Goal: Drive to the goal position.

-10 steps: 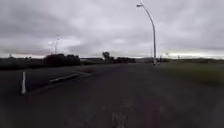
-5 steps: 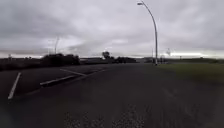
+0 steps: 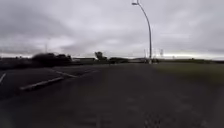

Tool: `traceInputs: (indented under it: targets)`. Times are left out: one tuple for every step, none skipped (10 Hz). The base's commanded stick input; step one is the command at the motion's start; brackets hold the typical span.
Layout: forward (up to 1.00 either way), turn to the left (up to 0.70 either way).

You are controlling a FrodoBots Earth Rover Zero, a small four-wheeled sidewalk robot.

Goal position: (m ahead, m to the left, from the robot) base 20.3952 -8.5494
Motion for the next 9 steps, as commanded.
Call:
traceInputs:
  targets:
    - [1.0,0.0]
    - [1.0,0.0]
    - [1.0,0.0]
    - [1.0,0.0]
    - [1.0,0.0]
    - [1.0,0.0]
    - [1.0,0.0]
    - [1.0,0.0]
    - [1.0,0.0]
